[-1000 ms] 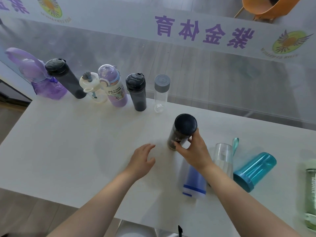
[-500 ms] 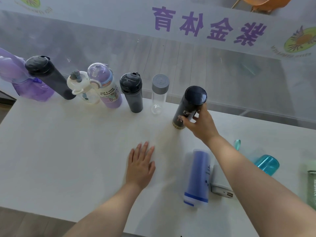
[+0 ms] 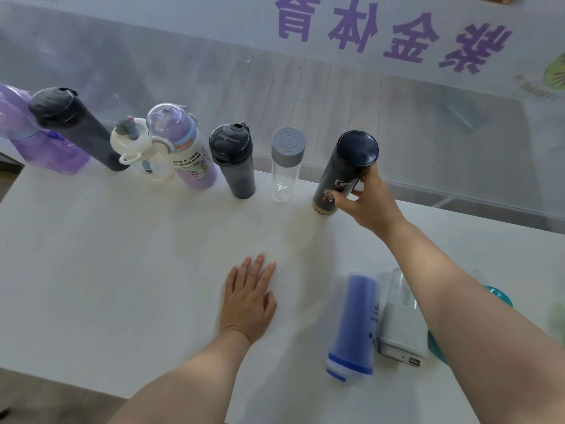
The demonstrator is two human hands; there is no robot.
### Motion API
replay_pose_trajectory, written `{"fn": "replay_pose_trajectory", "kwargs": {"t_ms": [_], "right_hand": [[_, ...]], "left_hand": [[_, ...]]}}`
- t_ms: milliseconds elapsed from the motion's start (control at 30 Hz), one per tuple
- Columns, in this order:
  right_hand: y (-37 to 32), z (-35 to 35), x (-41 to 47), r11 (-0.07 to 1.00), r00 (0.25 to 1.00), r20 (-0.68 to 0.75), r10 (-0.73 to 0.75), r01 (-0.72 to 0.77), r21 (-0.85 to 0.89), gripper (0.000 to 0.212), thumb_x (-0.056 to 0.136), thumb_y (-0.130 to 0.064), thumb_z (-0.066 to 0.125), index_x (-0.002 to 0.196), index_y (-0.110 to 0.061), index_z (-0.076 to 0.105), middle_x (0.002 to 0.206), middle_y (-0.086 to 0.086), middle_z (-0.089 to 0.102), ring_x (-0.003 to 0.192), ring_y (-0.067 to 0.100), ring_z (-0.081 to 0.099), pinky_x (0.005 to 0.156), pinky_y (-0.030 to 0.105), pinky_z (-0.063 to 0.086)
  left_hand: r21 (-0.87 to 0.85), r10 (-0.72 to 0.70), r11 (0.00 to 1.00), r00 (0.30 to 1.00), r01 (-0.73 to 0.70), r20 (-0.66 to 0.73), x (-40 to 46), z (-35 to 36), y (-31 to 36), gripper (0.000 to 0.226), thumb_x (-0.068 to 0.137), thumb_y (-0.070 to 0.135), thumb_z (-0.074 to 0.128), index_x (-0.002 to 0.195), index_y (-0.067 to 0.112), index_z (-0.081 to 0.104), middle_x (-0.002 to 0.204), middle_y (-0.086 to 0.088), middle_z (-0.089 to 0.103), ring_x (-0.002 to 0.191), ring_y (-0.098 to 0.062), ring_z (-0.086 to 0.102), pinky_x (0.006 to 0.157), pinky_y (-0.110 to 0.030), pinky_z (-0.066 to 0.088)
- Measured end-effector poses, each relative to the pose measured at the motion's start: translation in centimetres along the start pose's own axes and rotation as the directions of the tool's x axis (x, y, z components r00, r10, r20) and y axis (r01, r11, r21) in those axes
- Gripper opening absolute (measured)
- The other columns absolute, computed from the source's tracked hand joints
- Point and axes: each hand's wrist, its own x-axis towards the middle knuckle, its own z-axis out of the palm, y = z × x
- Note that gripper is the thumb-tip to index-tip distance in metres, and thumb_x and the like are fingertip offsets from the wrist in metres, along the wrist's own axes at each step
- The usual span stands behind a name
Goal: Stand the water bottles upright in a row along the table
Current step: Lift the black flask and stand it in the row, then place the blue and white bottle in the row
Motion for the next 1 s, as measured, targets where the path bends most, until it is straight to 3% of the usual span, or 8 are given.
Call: {"fn": "replay_pose_trajectory", "kwargs": {"t_ms": [200,333,500,600,767,867,1000], "right_hand": [[0.3,-0.4,-0.2,1.0,1.0,-0.002,-0.006,0.006,0.021,0.071,0.08,-0.019,0.077,0.137,-0.026,0.035,0.125,-0.008,0.057,0.11,0.011,0.058,0.096,0.029,0.052],[0.5,-0.7,-0.6,1.0,1.0,0.028,0.01,-0.01,0.0,0.067,0.083,-0.028,0.075,0.136,-0.027,0.034,0.127,-0.01,0.055,0.113,0.008,0.055,0.101,0.03,0.048],[2.5,-0.9,-4.3,0.996,0.996,-0.084,0.037,-0.044,-0.078,0.089,0.085,-0.03,0.072,0.152,-0.02,0.014,0.151,0.001,0.035,0.119,0.013,0.049,0.099,0.026,0.042],[3.4,-0.6,-8.4,0.993,0.996,-0.088,0.002,-0.012,-0.114,0.07,0.088,-0.023,0.068,0.146,-0.015,0.03,0.141,0.002,0.044,0.115,0.014,0.051,0.099,0.026,0.042],[5.0,0.0,-15.6,0.901,0.953,0.223,-0.207,0.274,-0.335,0.026,0.091,-0.014,0.055,0.116,-0.016,0.063,0.12,-0.001,0.059,0.117,0.017,0.052,0.103,0.028,0.038],[5.8,0.2,-18.1,0.788,0.893,0.343,-0.29,0.426,-0.443,0.031,0.079,0.0,0.058,0.103,-0.017,0.068,0.115,0.0,0.065,0.115,0.02,0.054,0.104,0.032,0.038],[6.5,-0.2,-19.2,0.694,0.857,0.462,-0.229,0.476,-0.54,0.047,0.063,0.004,0.064,0.102,-0.021,0.067,0.121,0.001,0.065,0.12,0.03,0.056,0.114,0.041,0.03]], "left_hand": [[0.005,-0.001,1.0,1.0,0.002,-0.015,0.0,0.1,0.0,0.061,0.085,0.033,0.039,0.145,0.027,0.039,0.156,0.0,0.031,0.144,-0.025,0.026,0.114,-0.048,0.021],[0.01,-0.005,1.0,1.0,0.005,-0.025,0.1,0.3,0.0,0.061,0.085,0.033,0.039,0.146,0.027,0.039,0.157,0.001,0.03,0.144,-0.024,0.026,0.115,-0.046,0.019],[0.033,-0.013,0.999,1.0,0.013,-0.02,0.0,0.3,0.0,0.061,0.086,0.034,0.038,0.146,0.027,0.038,0.157,0.001,0.028,0.144,-0.024,0.025,0.116,-0.045,0.018],[0.044,-0.013,0.999,1.0,0.014,-0.016,0.0,0.2,0.0,0.061,0.086,0.034,0.037,0.146,0.027,0.037,0.157,0.001,0.028,0.144,-0.024,0.025,0.116,-0.045,0.018],[0.041,-0.012,0.999,1.0,0.012,-0.013,0.0,0.2,0.0,0.061,0.085,0.034,0.037,0.146,0.027,0.037,0.157,0.0,0.029,0.144,-0.024,0.025,0.116,-0.046,0.018],[0.045,-0.011,0.999,1.0,0.012,-0.016,0.0,0.2,0.0,0.061,0.086,0.034,0.037,0.146,0.027,0.037,0.157,0.0,0.029,0.144,-0.024,0.025,0.116,-0.046,0.017],[0.057,-0.007,0.998,1.0,0.008,-0.019,0.0,0.3,0.0,0.061,0.085,0.035,0.035,0.146,0.027,0.037,0.157,-0.001,0.03,0.144,-0.024,0.025,0.116,-0.045,0.016]]}}
